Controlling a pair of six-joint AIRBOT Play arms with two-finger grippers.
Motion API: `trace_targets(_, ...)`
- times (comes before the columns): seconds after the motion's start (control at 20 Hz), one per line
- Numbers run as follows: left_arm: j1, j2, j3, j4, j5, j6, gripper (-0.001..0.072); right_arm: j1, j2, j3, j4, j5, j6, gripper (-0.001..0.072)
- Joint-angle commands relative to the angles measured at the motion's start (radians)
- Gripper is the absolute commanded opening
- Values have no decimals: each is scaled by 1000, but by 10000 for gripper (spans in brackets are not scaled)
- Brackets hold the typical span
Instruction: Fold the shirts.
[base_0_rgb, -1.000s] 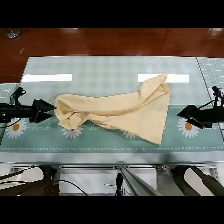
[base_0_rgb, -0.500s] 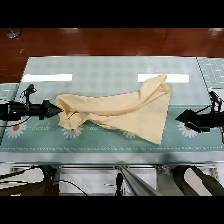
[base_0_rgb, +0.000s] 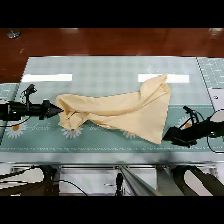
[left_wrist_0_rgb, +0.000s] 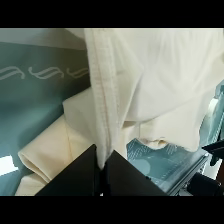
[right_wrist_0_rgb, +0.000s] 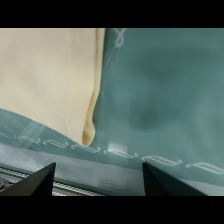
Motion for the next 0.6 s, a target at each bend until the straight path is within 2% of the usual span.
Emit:
trace_targets(0.0,0,-1,0,0,-2,0,22,83,-48,-21,37,-40,21,617)
trace_targets(0.3,0,-1,0,0,1,0,22,113,-113,-21,255,-234,-16,616)
trace_targets(0.45,0,-1,0,-5,10,0,22,166,-126,-19,269,-286,-18,604)
trace_targets(0.5,0,-1,0,-5,9,0,22,189,-134,-19,279,-293,-18,478)
trace_targets(0.55,0,-1,0,-5,7,-1,22,210,-136,-19,282,-303,-26,185)
